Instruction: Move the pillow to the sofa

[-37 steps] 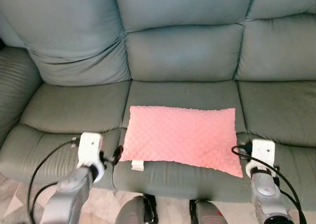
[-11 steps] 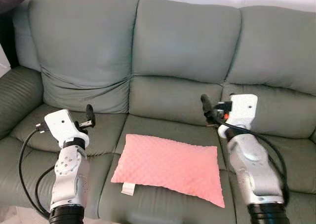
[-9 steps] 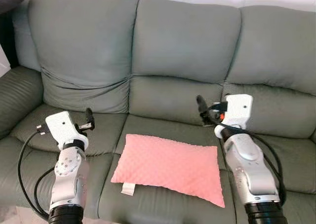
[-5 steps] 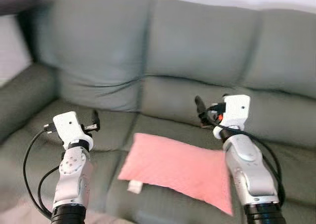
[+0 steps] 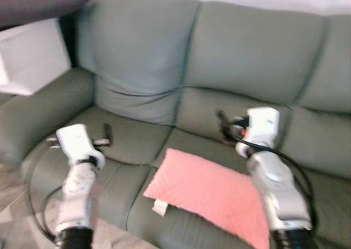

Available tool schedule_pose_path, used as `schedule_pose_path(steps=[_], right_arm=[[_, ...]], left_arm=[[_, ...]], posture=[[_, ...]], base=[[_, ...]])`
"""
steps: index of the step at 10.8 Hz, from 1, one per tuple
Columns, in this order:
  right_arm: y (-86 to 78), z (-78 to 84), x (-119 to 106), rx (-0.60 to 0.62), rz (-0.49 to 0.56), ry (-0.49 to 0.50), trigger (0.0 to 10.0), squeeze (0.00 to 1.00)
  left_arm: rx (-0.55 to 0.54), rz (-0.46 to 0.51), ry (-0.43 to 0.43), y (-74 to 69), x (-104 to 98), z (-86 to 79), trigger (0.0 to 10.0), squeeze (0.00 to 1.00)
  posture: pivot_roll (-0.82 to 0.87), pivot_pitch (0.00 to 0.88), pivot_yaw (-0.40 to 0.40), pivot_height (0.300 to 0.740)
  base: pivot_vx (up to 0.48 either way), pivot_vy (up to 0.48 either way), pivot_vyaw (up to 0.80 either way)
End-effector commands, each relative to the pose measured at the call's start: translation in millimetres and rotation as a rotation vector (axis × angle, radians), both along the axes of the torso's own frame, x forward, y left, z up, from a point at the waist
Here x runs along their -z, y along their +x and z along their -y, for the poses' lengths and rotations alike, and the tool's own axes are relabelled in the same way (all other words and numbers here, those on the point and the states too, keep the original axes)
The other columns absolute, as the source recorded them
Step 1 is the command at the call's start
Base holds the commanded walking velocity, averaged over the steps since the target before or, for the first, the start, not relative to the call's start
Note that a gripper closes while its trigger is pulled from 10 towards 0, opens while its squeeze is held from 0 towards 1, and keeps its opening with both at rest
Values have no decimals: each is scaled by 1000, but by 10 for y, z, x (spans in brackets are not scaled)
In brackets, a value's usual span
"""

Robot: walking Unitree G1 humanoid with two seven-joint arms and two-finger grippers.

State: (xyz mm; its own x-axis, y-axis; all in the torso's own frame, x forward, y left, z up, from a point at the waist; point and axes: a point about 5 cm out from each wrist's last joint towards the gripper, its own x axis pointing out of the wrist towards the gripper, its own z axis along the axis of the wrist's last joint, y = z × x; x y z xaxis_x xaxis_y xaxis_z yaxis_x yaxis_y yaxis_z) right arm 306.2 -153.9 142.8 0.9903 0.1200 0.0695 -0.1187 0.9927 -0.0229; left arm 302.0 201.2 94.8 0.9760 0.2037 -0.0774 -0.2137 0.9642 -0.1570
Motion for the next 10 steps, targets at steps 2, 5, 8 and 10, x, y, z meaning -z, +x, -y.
schedule_pose_path(steps=[2, 5, 8, 10], right_arm=[[5, -86, -58, -23, 20, 11, 10000, 475], [3, -98, -52, -30, 16, 18, 10000, 471], [4, -113, -51, -40, 14, 31, 10000, 0], [3, -114, -48, -40, 12, 33, 10000, 0]], left_arm=[[-16, -1, 4, -4, -25, -78, 10000, 0], [-16, -7, -2, 0, -13, -71, 10000, 0], [-19, -13, -10, -1, -1, -67, 10000, 0], [-16, -19, -15, 1, 8, -65, 10000, 0]], posture=[[-131, 0, 5, 740], [-132, 0, 5, 740], [-133, 0, 4, 740], [-134, 0, 4, 740]], base=[[0, 0, 800], [0, 0, 800], [0, 0, 267], [0, 394, 0]])
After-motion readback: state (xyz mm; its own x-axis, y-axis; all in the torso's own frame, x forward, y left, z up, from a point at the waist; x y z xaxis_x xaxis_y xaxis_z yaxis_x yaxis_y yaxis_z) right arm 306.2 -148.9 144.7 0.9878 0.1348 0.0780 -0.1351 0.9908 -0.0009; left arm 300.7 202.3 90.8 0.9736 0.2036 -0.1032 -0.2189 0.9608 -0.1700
